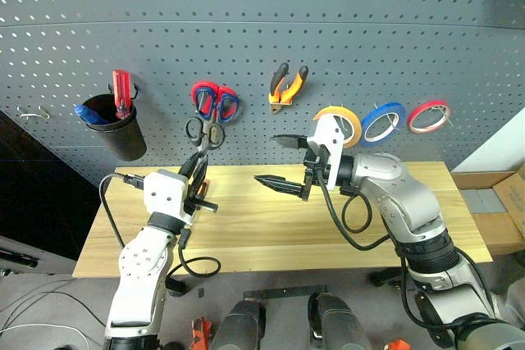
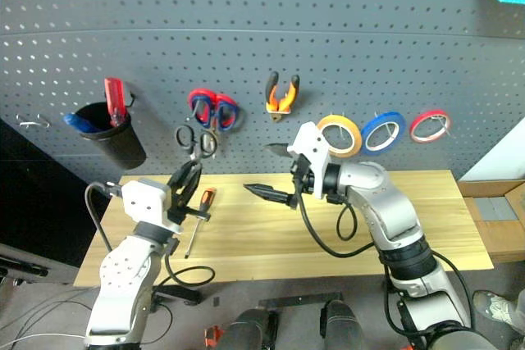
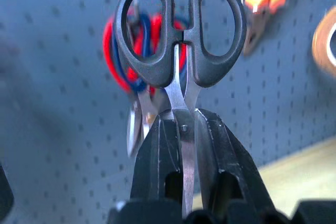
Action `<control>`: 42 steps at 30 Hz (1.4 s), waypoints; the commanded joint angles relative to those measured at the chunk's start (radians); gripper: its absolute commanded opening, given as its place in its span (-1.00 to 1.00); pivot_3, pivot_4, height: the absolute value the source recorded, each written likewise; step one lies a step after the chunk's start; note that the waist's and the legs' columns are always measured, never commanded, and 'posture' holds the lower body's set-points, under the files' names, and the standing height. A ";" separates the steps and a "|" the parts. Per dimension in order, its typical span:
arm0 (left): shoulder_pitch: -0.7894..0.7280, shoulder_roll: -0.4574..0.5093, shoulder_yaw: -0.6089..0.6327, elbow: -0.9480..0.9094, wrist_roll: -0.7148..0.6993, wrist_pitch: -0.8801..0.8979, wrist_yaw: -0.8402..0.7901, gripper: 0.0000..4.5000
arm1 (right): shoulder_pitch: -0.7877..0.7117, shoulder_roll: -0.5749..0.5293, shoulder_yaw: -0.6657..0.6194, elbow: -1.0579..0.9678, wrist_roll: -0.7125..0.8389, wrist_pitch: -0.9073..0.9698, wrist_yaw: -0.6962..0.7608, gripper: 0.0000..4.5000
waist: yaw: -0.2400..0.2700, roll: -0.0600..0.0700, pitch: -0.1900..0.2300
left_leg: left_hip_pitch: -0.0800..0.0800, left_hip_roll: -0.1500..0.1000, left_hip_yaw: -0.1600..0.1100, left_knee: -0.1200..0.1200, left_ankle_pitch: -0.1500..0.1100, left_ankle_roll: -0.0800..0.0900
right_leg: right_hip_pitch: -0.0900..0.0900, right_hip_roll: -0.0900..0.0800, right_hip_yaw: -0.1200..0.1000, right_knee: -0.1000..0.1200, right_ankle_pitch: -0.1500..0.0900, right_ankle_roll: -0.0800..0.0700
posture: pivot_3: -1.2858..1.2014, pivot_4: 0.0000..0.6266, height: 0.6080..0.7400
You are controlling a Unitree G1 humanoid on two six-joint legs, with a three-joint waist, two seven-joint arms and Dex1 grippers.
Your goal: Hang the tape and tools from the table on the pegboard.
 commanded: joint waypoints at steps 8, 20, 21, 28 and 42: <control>-0.121 -0.034 -0.005 0.016 0.029 0.057 0.076 -0.96 | -0.027 0.002 0.014 -0.015 -0.018 -0.042 0.003 1.00 | 0.000 0.000 -0.001 | 0.000 0.000 0.000 0.000 0.002 -0.004 | 0.000 0.002 -0.001 0.000 0.001 0.000 | 0.06 -0.51 1.00; -0.133 -0.032 -0.023 0.078 0.038 0.088 0.072 -0.96 | -0.058 0.049 -0.040 -0.021 -0.012 -0.063 -0.059 1.00 | -0.008 0.000 -0.002 | 0.000 0.000 0.000 0.000 0.002 -0.004 | 0.000 0.002 0.000 0.000 0.001 0.000 | 0.04 -0.54 1.00; -0.136 -0.032 -0.025 0.086 0.042 0.087 0.073 -0.96 | -0.060 0.050 -0.039 -0.026 -0.013 -0.062 -0.059 1.00 | -0.008 0.000 -0.003 | 0.000 0.000 0.000 0.001 0.002 -0.004 | 0.000 0.002 -0.001 0.000 0.001 0.000 | 0.03 -0.55 1.00; -0.206 -0.046 -0.040 0.143 0.072 0.127 0.102 -0.96 | -0.084 0.073 -0.046 -0.029 -0.022 -0.070 -0.090 1.00 | -0.009 0.000 -0.006 | 0.000 0.000 0.000 0.001 0.003 -0.004 | 0.000 0.003 -0.001 0.000 0.004 -0.001 | 0.03 -0.56 1.00; -0.324 -0.071 -0.055 0.283 0.133 0.226 0.180 -0.96 | -0.081 0.072 -0.024 -0.026 -0.045 -0.085 -0.114 1.00 | -0.010 -0.001 -0.017 | 0.001 0.000 0.000 0.002 0.003 -0.004 | 0.000 0.004 0.000 0.001 0.005 -0.001 | 0.01 -0.58 1.00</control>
